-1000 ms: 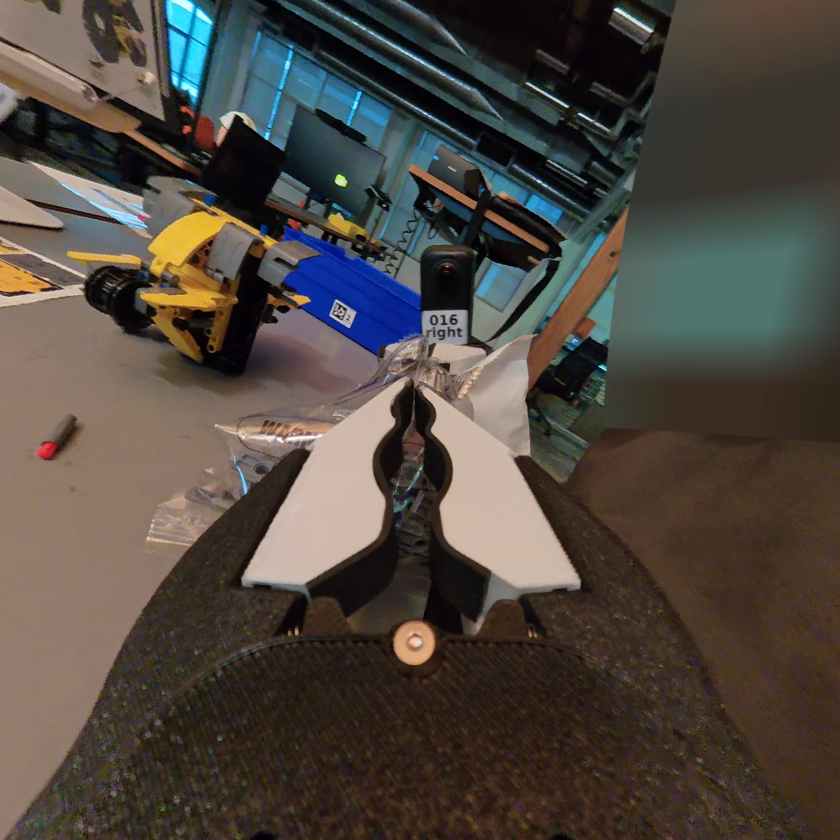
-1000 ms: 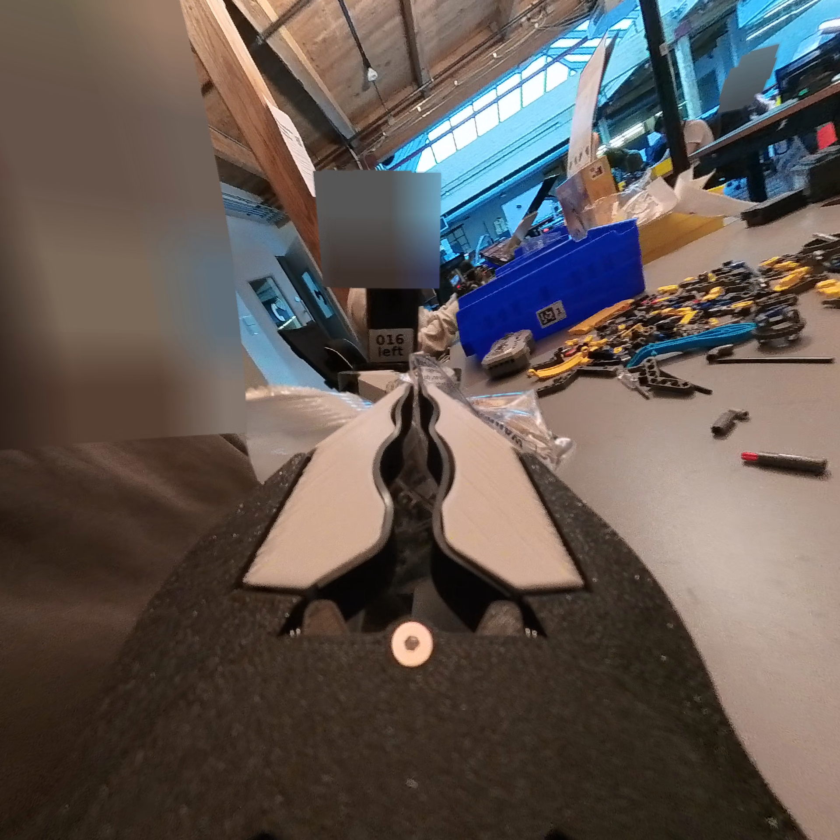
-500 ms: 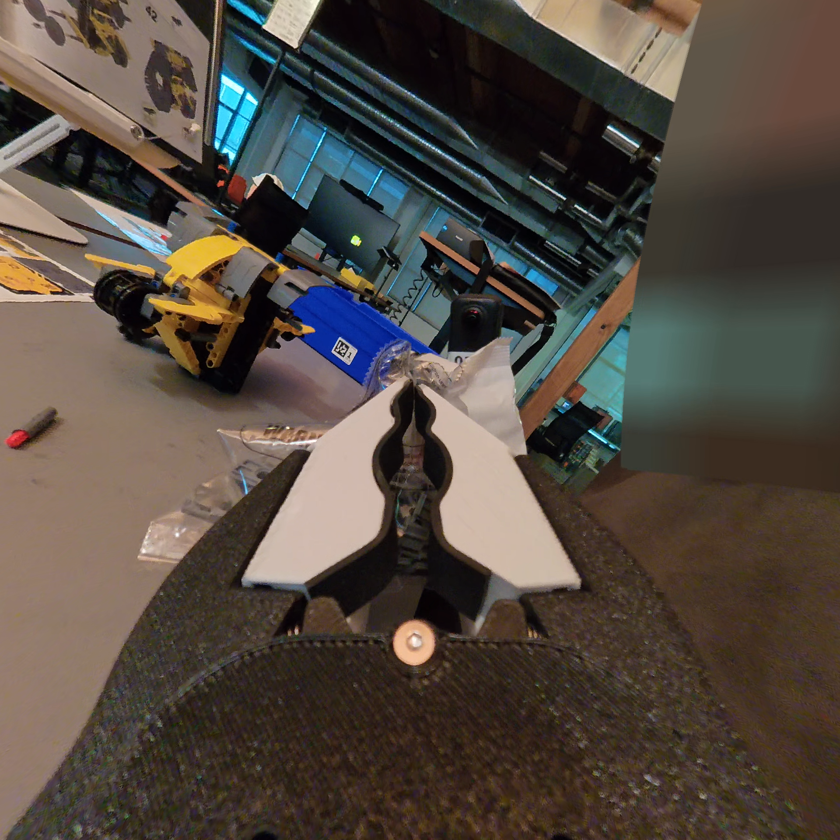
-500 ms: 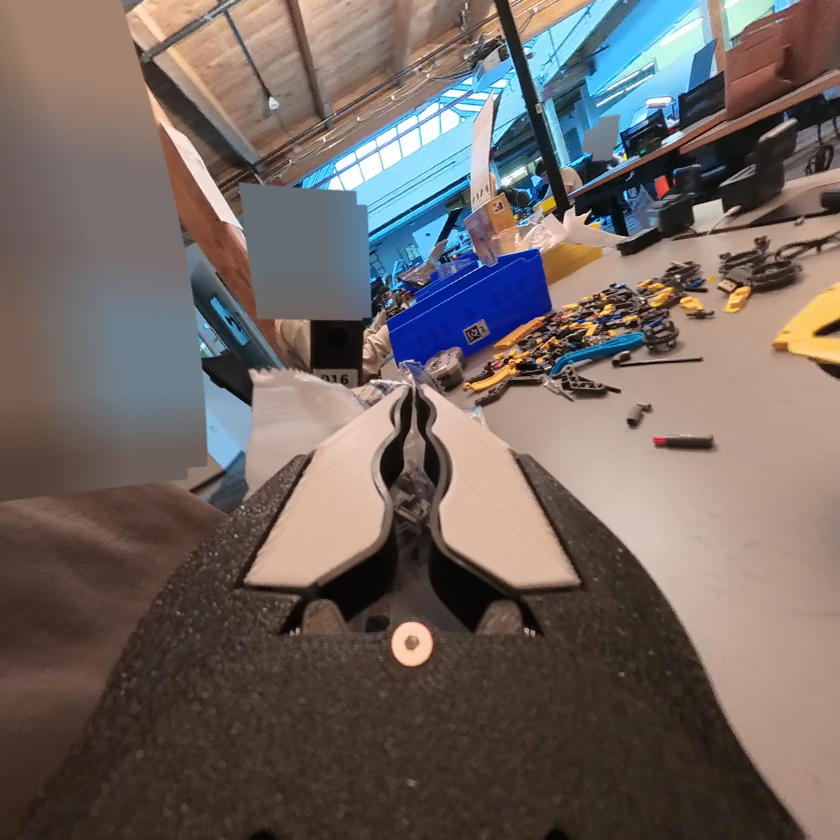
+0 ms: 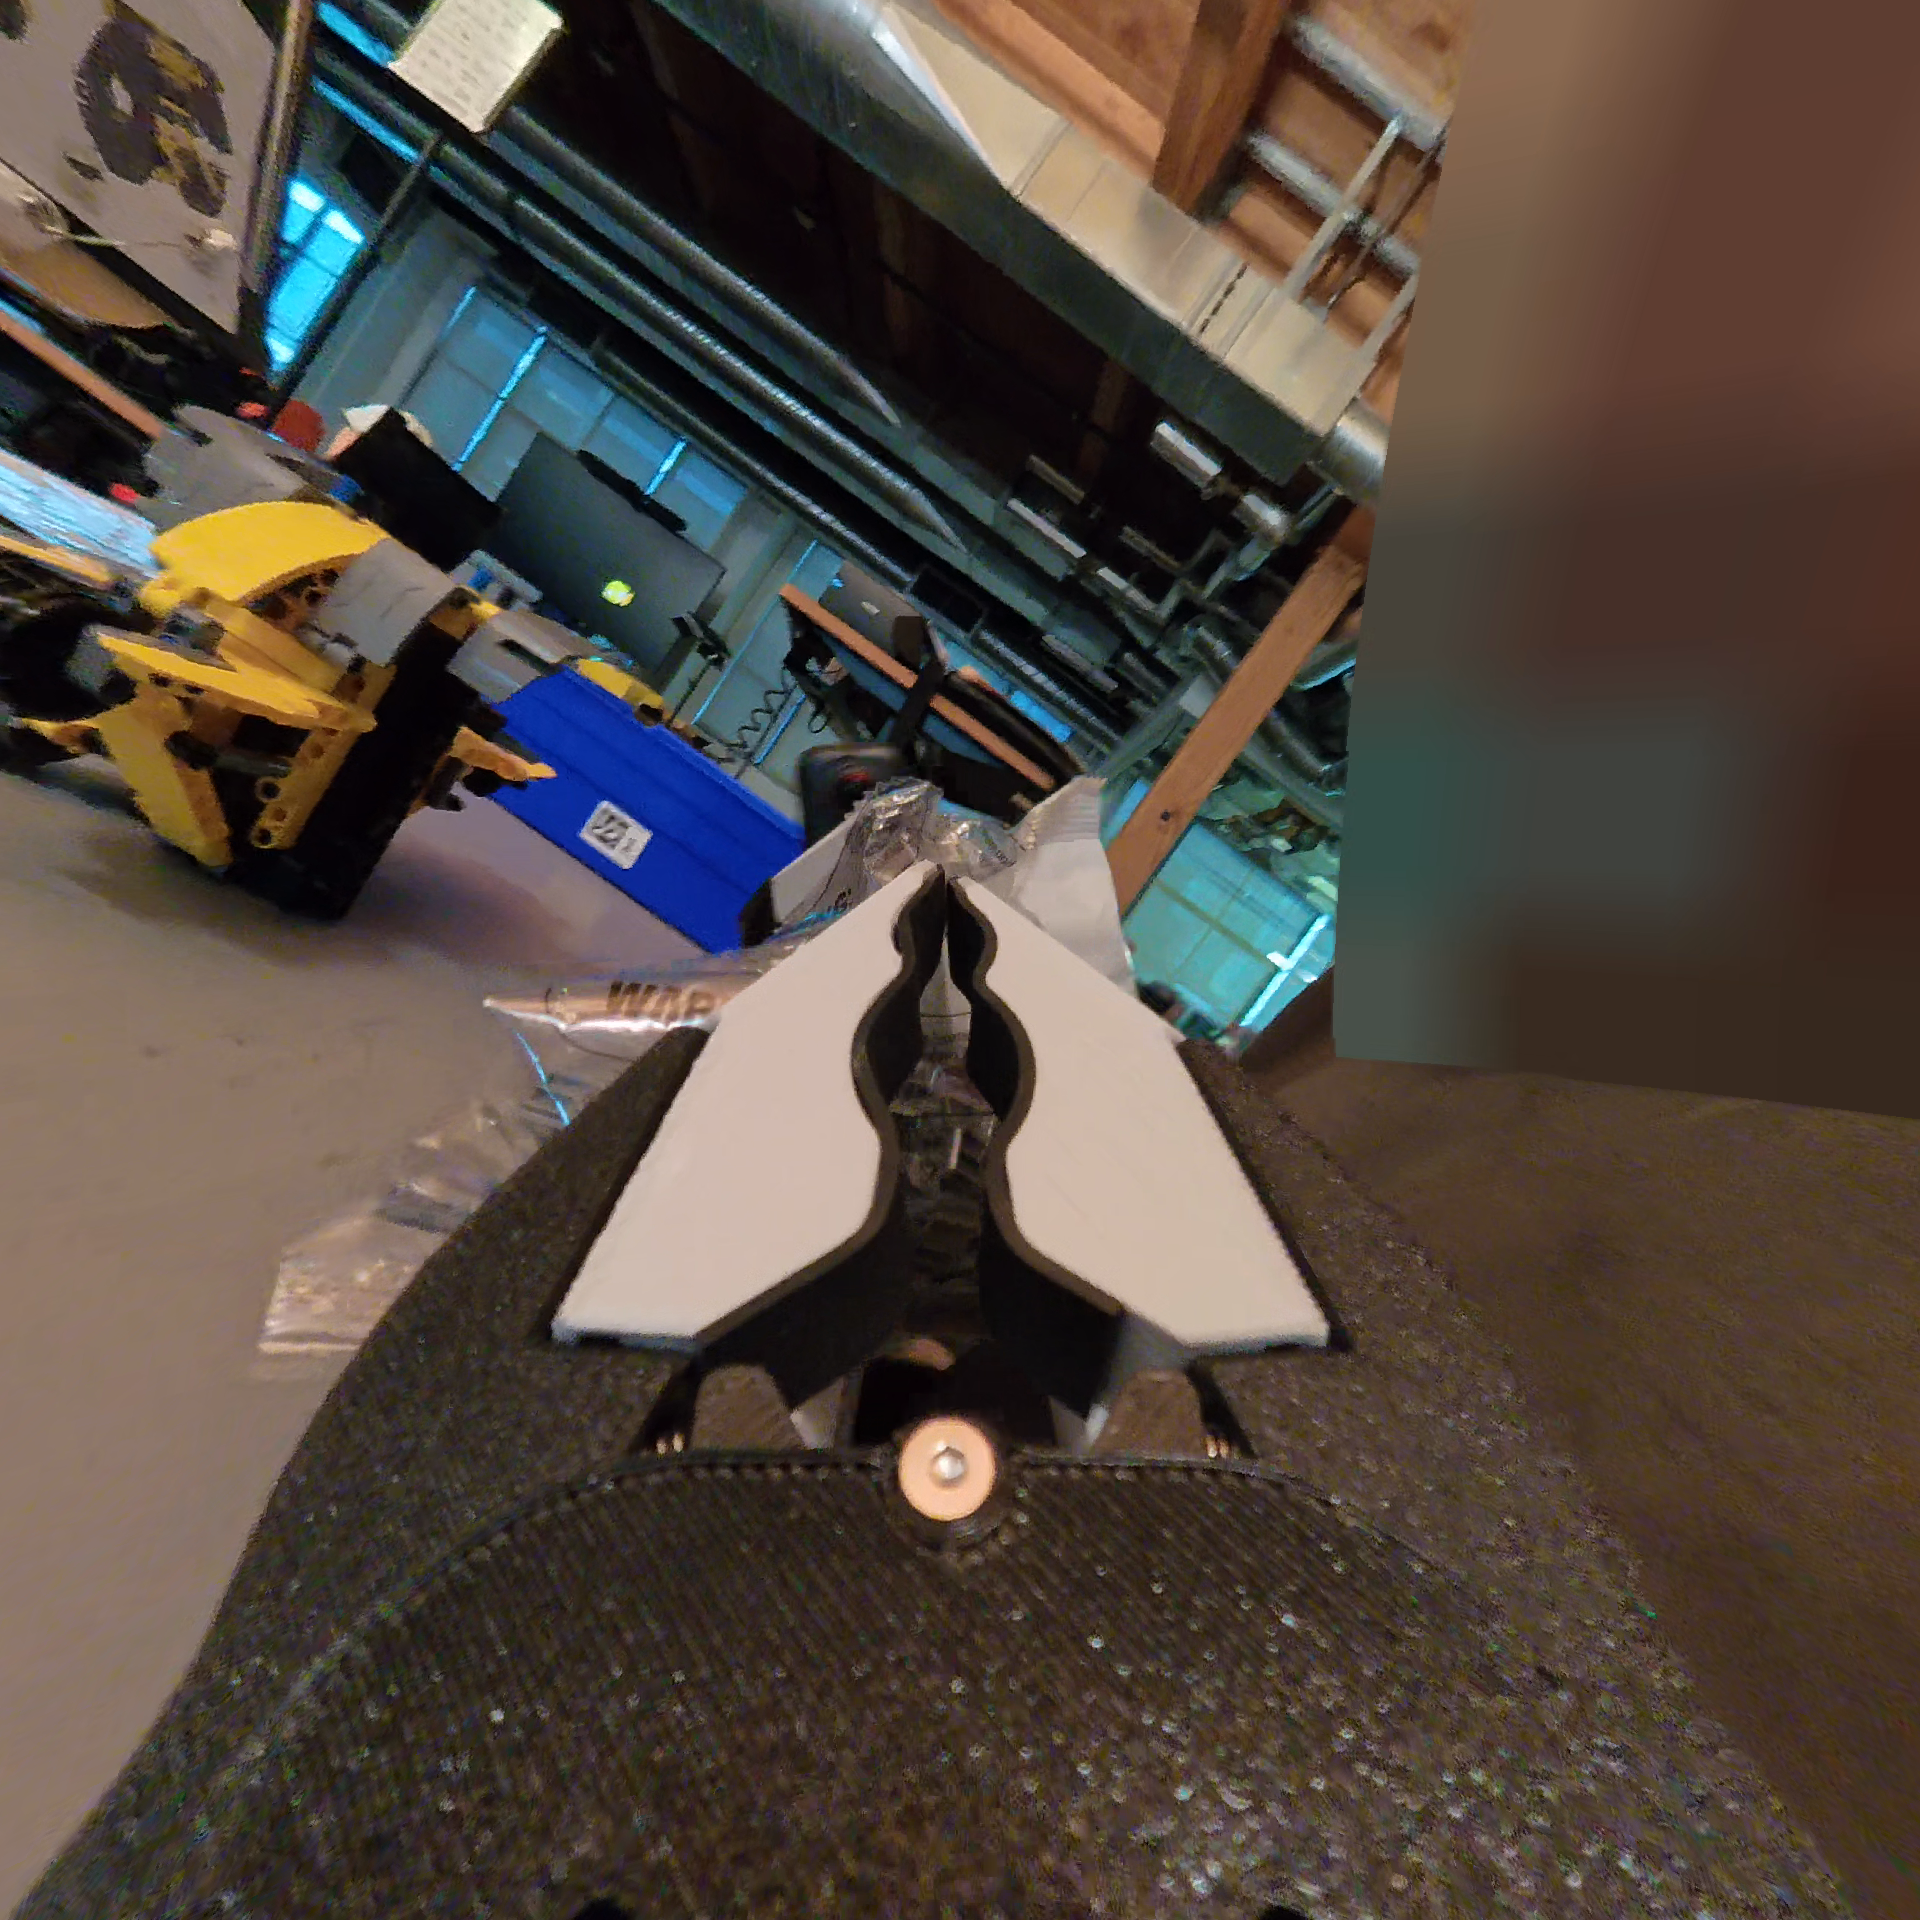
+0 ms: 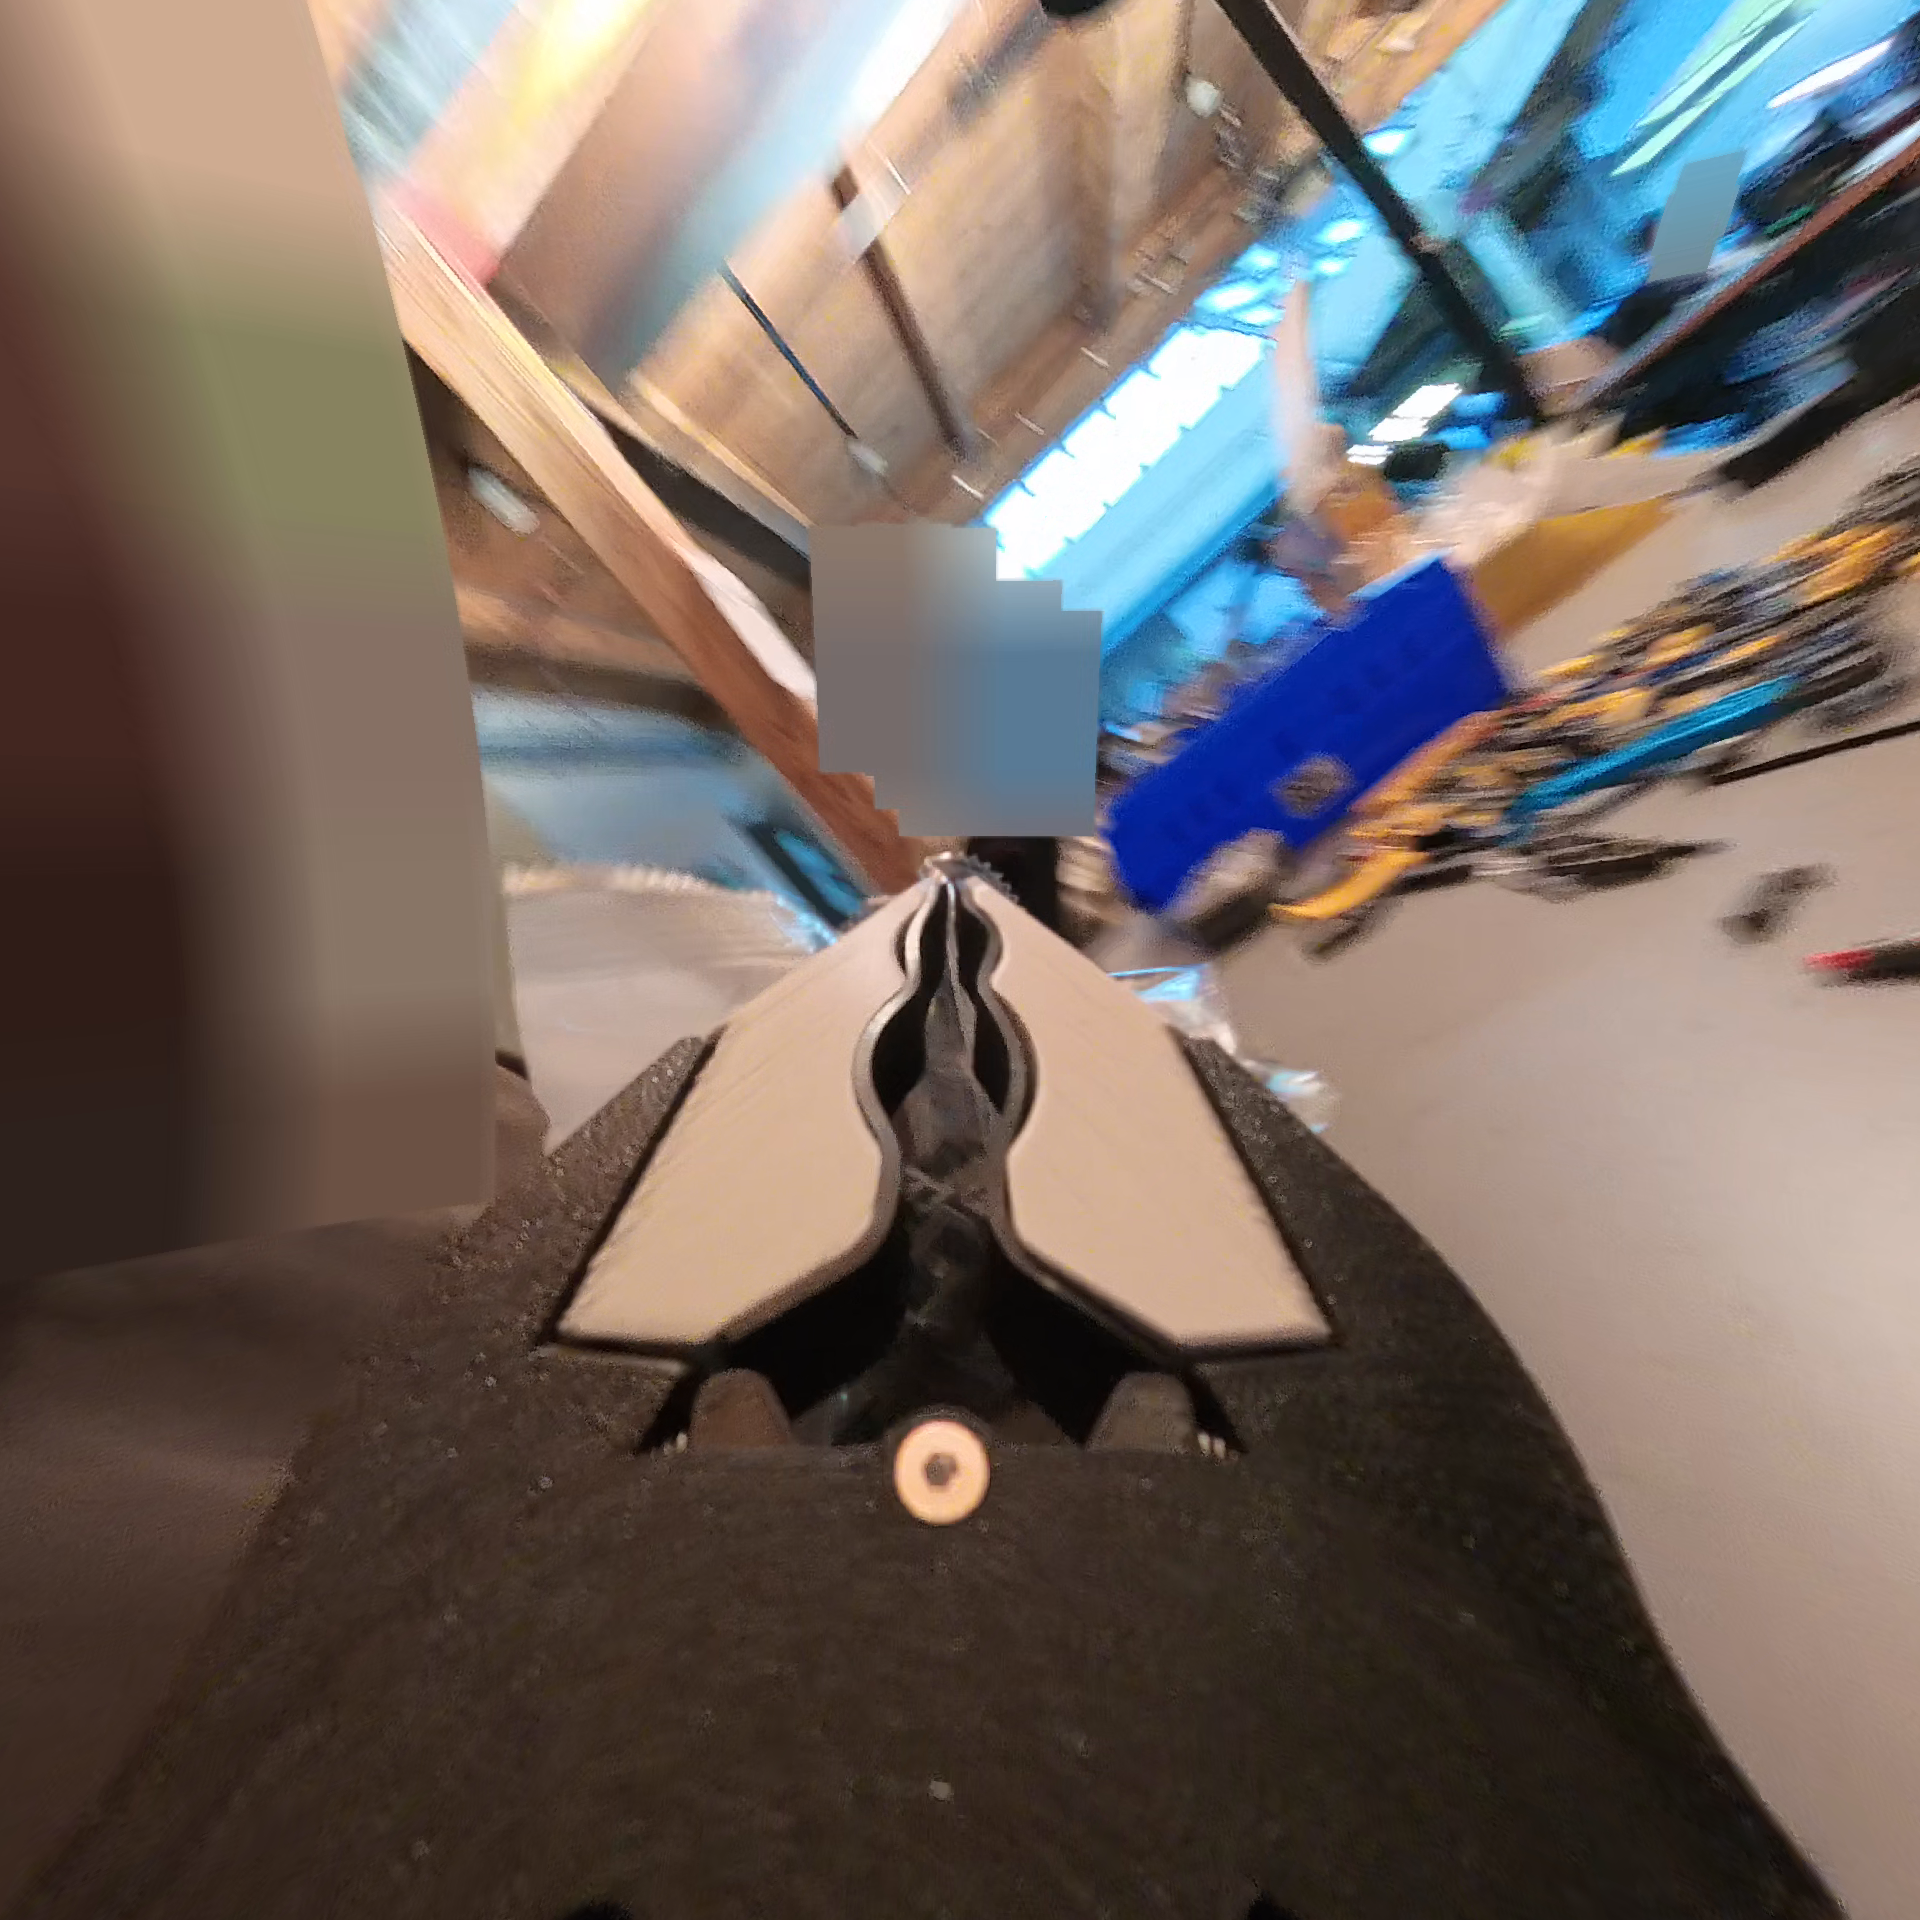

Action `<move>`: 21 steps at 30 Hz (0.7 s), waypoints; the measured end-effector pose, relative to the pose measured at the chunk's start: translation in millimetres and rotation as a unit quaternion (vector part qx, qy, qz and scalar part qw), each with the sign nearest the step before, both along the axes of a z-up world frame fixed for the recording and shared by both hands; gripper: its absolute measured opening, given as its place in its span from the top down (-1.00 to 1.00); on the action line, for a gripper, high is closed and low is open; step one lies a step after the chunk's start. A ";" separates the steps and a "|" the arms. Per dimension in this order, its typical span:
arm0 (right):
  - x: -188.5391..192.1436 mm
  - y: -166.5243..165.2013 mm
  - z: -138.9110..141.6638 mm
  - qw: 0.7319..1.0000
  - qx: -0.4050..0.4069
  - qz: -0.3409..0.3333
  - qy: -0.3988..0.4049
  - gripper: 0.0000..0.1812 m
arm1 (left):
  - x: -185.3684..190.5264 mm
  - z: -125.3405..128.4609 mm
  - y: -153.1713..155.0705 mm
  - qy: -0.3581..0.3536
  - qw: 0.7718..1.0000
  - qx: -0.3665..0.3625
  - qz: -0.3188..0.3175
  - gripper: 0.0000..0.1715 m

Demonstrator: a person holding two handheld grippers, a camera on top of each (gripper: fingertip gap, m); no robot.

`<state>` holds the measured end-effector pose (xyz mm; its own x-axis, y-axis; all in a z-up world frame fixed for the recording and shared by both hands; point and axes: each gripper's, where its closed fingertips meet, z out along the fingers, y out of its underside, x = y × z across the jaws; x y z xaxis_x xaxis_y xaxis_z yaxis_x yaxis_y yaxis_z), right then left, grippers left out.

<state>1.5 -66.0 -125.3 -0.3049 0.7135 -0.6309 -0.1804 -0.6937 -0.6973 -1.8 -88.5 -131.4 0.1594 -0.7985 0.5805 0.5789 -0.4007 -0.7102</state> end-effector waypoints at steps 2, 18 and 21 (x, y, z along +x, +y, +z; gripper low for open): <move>-1.9 -3.3 -1.6 0.996 0.071 -0.025 -0.044 0.99 | -3.1 -3.4 0.7 0.030 1.000 0.001 0.009 1.00; -1.1 -9.0 -16.0 0.985 0.145 -0.030 -0.084 0.70 | -10.6 -8.2 2.1 0.079 0.997 0.014 0.022 1.00; 1.7 -3.9 -20.1 0.981 0.159 -0.035 -0.102 0.70 | -8.2 -5.3 -0.1 0.080 0.996 0.025 0.013 1.00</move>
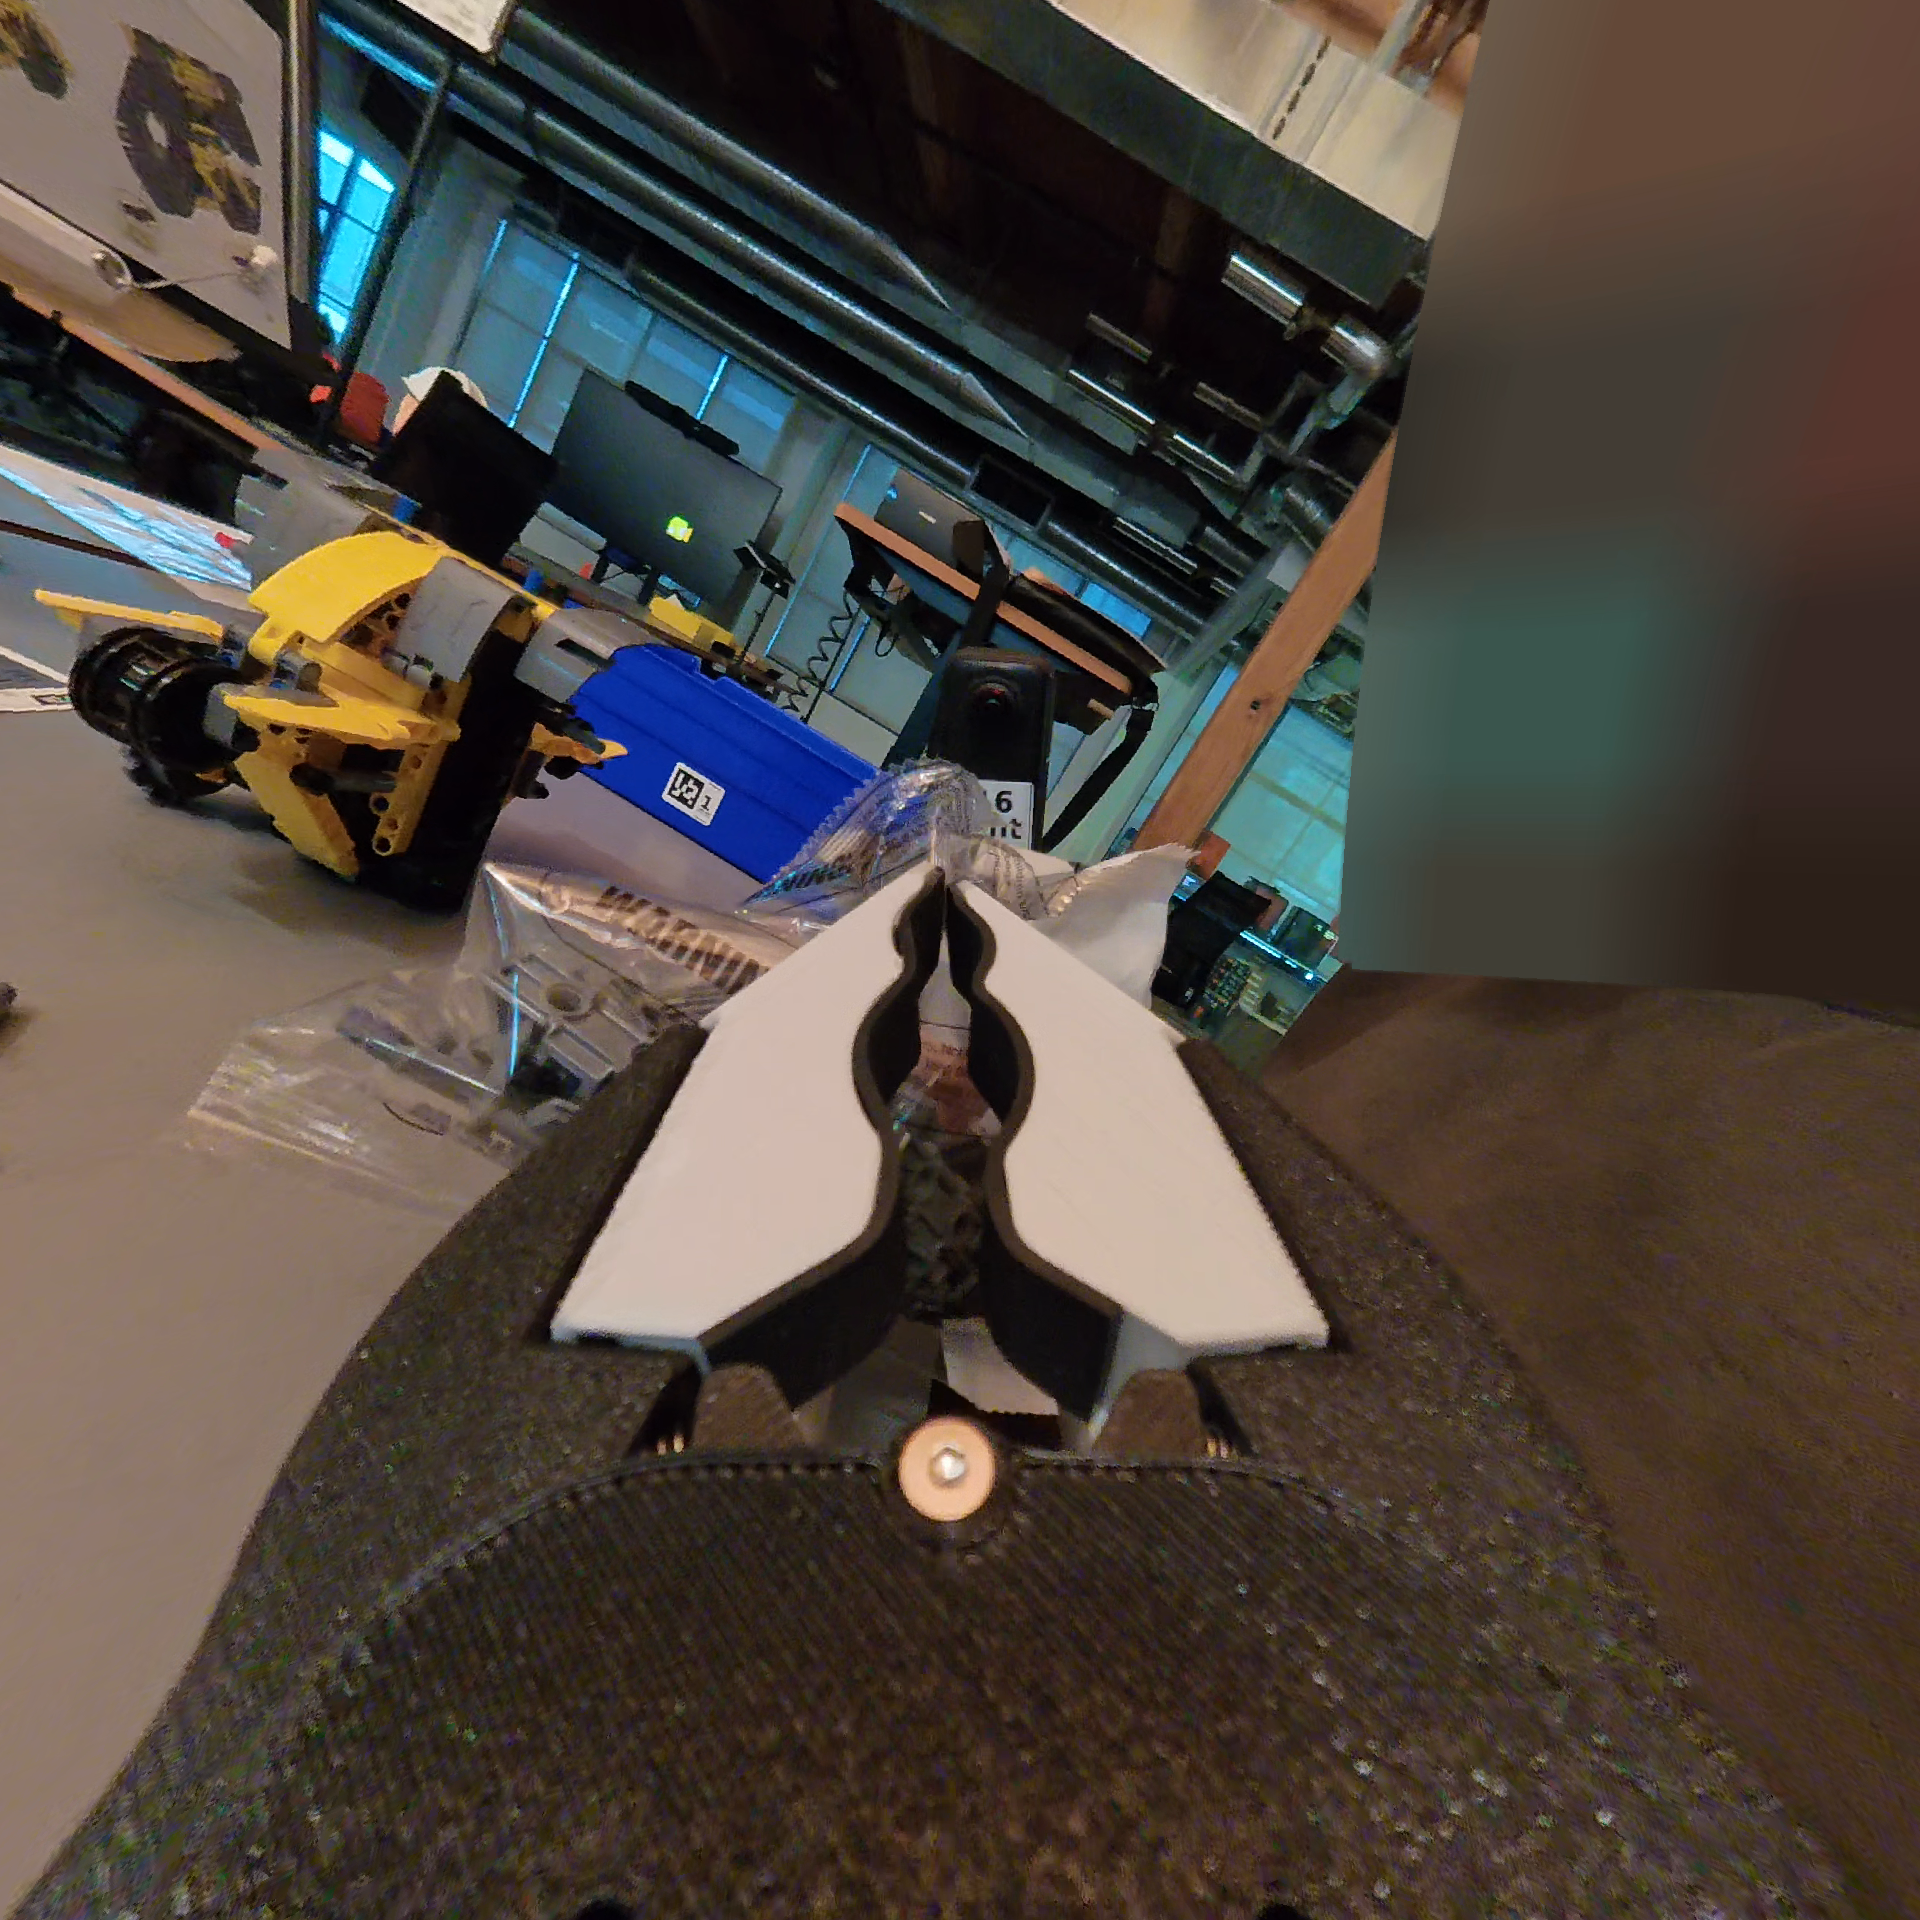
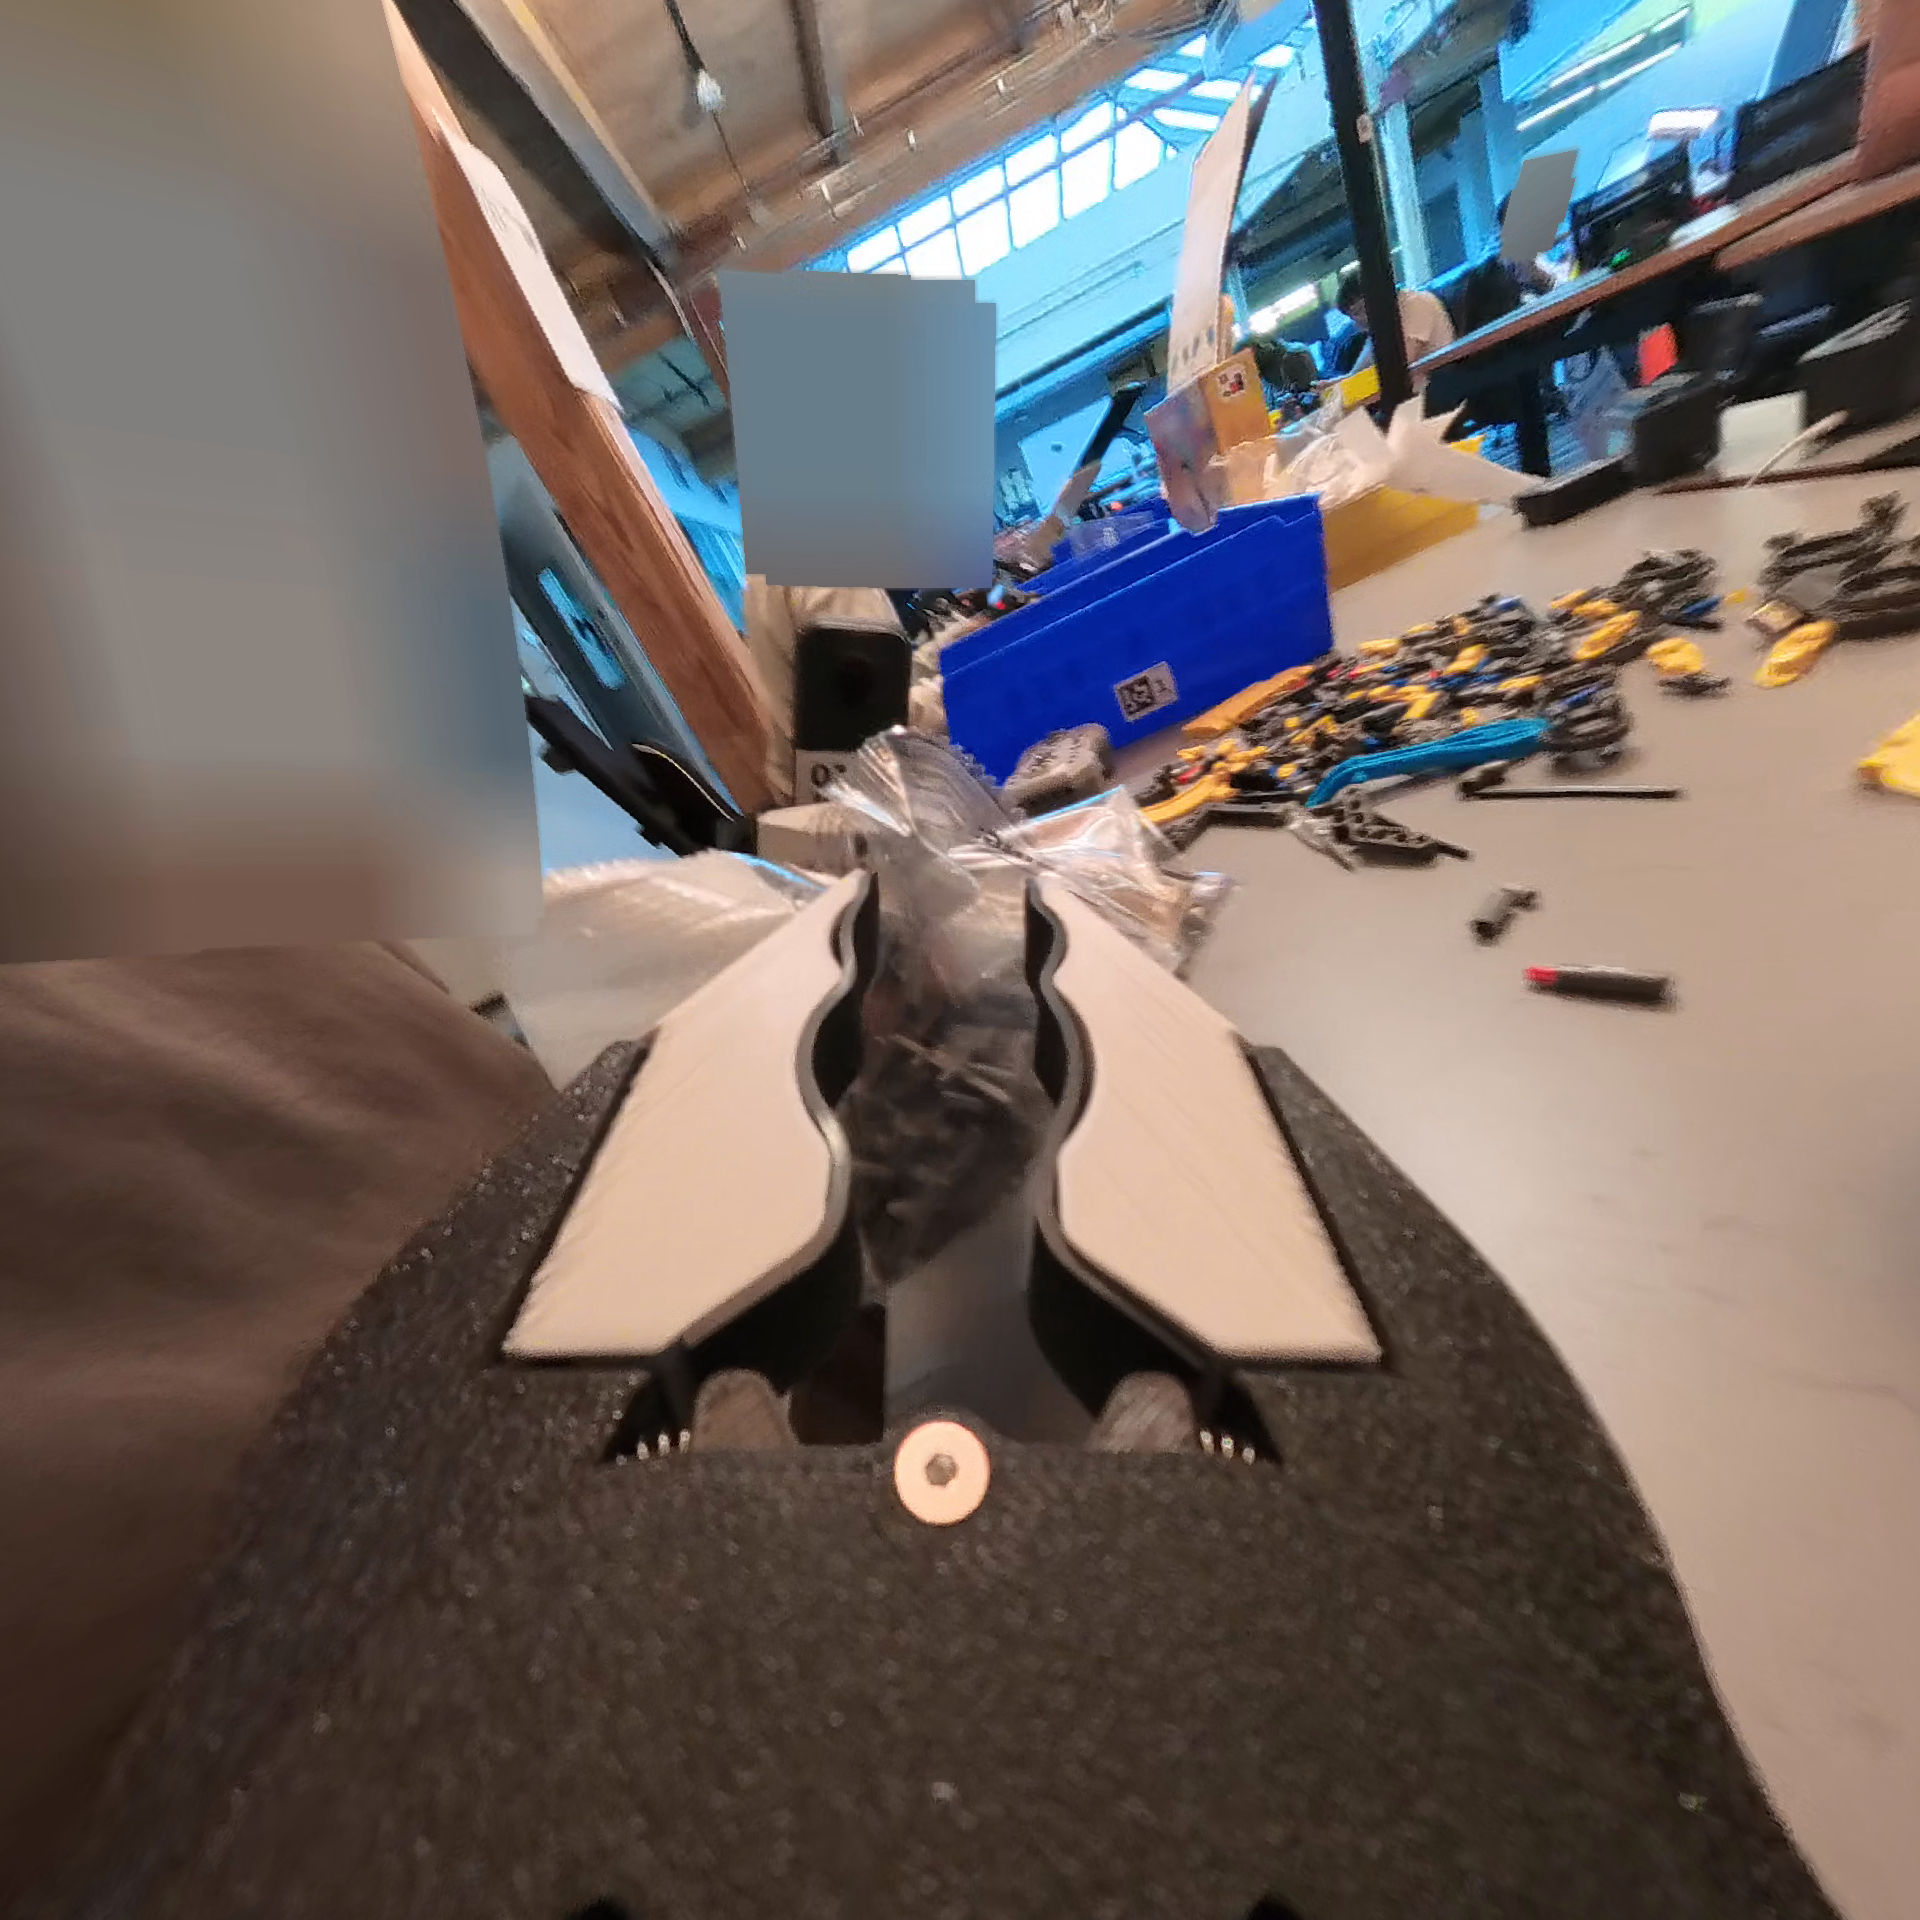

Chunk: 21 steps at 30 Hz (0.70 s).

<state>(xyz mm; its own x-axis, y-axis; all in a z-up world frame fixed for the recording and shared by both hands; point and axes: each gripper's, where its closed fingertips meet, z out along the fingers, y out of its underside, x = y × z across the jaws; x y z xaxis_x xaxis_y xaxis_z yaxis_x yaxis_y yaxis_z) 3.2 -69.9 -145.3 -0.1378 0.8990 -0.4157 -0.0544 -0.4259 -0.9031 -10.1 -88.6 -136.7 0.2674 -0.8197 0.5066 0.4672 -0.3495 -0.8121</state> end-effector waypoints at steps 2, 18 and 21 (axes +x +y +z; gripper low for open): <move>1.0 0.6 -0.4 1.000 0.008 0.002 -0.005 0.73 | 0.1 0.0 2.3 0.006 1.000 0.000 0.002 1.00; -32.3 22.2 -2.5 0.999 0.025 0.028 -0.019 0.76 | -31.6 -1.2 29.1 0.041 0.998 -0.019 0.044 1.00; -46.8 22.0 -8.6 0.998 0.036 0.033 -0.037 0.76 | -46.1 -7.3 28.9 0.049 0.997 -0.024 0.060 1.00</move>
